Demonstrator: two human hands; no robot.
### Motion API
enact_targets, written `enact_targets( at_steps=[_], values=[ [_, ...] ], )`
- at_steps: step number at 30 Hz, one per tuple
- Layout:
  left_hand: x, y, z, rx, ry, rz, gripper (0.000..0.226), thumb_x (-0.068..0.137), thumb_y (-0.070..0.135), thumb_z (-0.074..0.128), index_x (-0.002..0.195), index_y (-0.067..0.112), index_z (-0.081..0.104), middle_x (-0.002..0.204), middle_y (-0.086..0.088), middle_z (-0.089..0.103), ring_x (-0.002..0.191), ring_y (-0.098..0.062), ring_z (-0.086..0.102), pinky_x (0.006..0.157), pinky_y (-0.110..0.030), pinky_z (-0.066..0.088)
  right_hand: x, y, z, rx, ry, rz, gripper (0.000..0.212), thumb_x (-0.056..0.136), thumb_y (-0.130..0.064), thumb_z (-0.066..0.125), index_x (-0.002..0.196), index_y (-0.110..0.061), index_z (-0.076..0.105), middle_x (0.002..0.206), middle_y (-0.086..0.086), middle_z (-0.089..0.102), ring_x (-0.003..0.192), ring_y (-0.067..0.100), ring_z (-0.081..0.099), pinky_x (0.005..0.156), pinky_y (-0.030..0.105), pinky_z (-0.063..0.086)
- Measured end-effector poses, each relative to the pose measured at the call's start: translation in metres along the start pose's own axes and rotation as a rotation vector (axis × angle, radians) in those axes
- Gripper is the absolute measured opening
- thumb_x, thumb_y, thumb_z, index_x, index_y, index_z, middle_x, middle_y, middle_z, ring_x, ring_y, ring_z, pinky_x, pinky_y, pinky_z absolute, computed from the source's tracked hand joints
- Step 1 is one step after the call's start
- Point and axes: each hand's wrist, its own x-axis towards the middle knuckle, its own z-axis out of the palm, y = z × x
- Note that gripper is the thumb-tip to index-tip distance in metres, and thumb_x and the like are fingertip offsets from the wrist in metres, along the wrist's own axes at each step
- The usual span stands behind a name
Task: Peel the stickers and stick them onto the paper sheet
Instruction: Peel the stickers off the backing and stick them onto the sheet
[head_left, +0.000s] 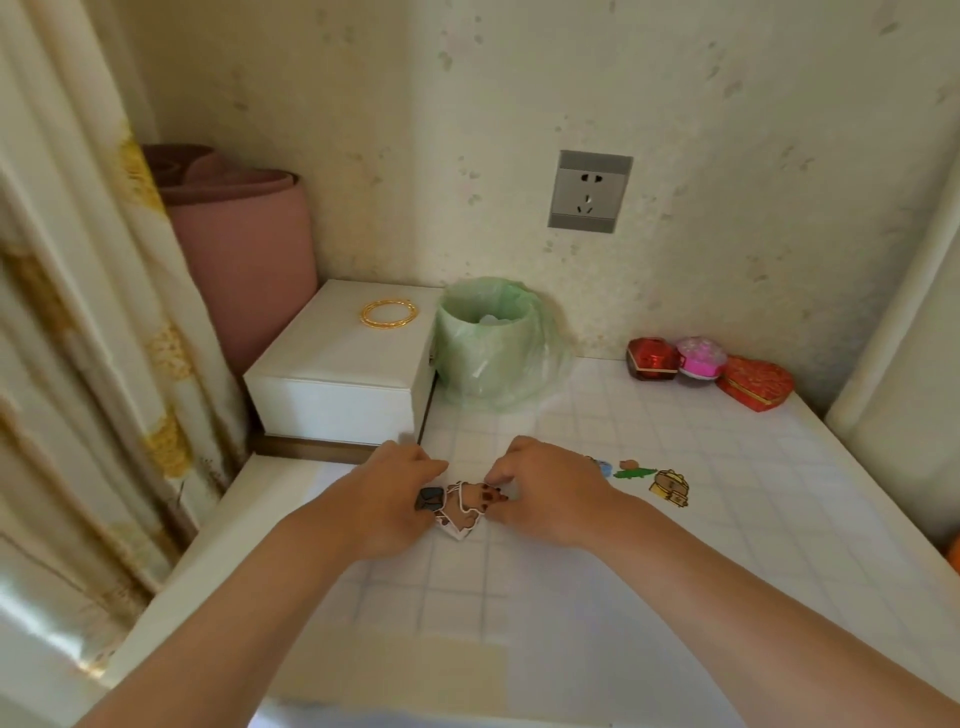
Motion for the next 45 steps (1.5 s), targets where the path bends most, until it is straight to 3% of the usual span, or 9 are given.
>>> enact_targets(
  at_steps=[4,11,15,18,22,30,35,40,45],
  values=[
    [-0.004,-0.008,-0.005,-0.008,-0.013,-0.009,0.032,0.090,0.030,0.063,0.121,0.027,0.066,0.116,0.003,0.051,0.112,-0.015,0.047,0.092,-0.031,0.047,0.002,-0.008,-0.004,-0.007,-0.004,0.004,0.026,0.085,-0.041,0.070,0.110,-0.033,0.071,0.108,-0.011,0.061,0.099,0.013,0.059,0.078,0.031,0.047],
    [-0.012,-0.016,-0.012,-0.144,0.066,-0.048,0.031,0.081,0.032,0.072,0.111,0.036,0.063,0.106,0.017,0.061,0.096,-0.007,0.057,0.085,-0.034,0.053,0.002,-0.013,-0.004,0.049,-0.030,-0.012,0.042,0.090,-0.033,0.065,0.131,-0.037,0.059,0.118,-0.014,0.059,0.094,0.005,0.055,0.086,0.028,0.046],
    [-0.012,-0.014,-0.014,-0.304,0.117,-0.020,0.031,0.080,0.025,0.074,0.105,0.037,0.061,0.102,0.016,0.062,0.083,-0.001,0.056,0.077,-0.025,0.051,0.004,-0.020,-0.004,0.432,0.036,0.048,0.026,0.094,-0.036,0.062,0.119,-0.032,0.068,0.107,-0.015,0.066,0.074,-0.003,0.054,0.078,0.024,0.047],
    [-0.011,-0.004,-0.016,-0.407,0.169,0.039,0.030,0.080,0.020,0.076,0.102,0.033,0.062,0.096,0.014,0.059,0.082,-0.002,0.056,0.070,-0.015,0.044,0.006,-0.027,-0.006,0.722,0.029,0.115,0.014,0.093,-0.027,0.066,0.101,-0.021,0.076,0.086,-0.003,0.076,0.055,0.011,0.058,0.064,0.029,0.051],
    [-0.006,0.007,-0.017,-0.539,0.200,0.036,0.040,0.079,0.011,0.077,0.104,0.037,0.059,0.094,0.013,0.062,0.071,0.001,0.059,0.062,-0.013,0.048,0.005,-0.028,-0.009,0.859,0.097,0.219,0.015,0.088,-0.013,0.074,0.103,-0.014,0.075,0.082,0.007,0.074,0.044,0.012,0.052,0.047,0.018,0.042],
    [0.007,0.030,-0.029,-0.950,0.296,-0.226,0.009,0.084,0.018,0.076,0.090,0.020,0.070,0.077,-0.003,0.074,0.061,-0.006,0.064,0.060,-0.020,0.052,-0.001,-0.016,-0.023,0.903,0.225,0.239,0.006,0.086,-0.015,0.075,0.085,-0.021,0.076,0.078,0.000,0.076,0.048,0.015,0.058,0.044,0.017,0.039],
    [0.014,0.042,-0.031,-1.074,0.269,-0.288,0.009,0.083,0.015,0.075,0.091,0.015,0.070,0.079,-0.007,0.073,0.066,-0.014,0.065,0.071,-0.029,0.059,-0.005,-0.009,-0.030,0.936,0.241,0.250,0.012,0.087,-0.014,0.070,0.082,-0.019,0.080,0.074,-0.003,0.075,0.047,0.013,0.053,0.052,0.022,0.045],
    [0.023,0.055,-0.031,-1.118,0.267,-0.301,0.010,0.086,0.018,0.075,0.094,0.015,0.071,0.081,-0.005,0.073,0.062,-0.009,0.064,0.058,-0.020,0.054,-0.004,-0.001,-0.035,0.919,0.328,0.281,0.014,0.083,-0.015,0.074,0.071,-0.018,0.079,0.053,-0.010,0.066,0.040,0.004,0.049,0.048,0.018,0.042],
    [0.027,0.059,-0.031,-1.128,0.342,-0.296,0.006,0.085,0.021,0.076,0.090,0.018,0.073,0.074,-0.001,0.073,0.056,-0.004,0.063,0.052,-0.016,0.048,-0.004,0.000,-0.043,1.091,0.257,0.300,0.009,0.086,-0.021,0.073,0.083,-0.014,0.078,0.077,-0.002,0.076,0.049,0.013,0.054,0.050,0.024,0.048]
  ],
)
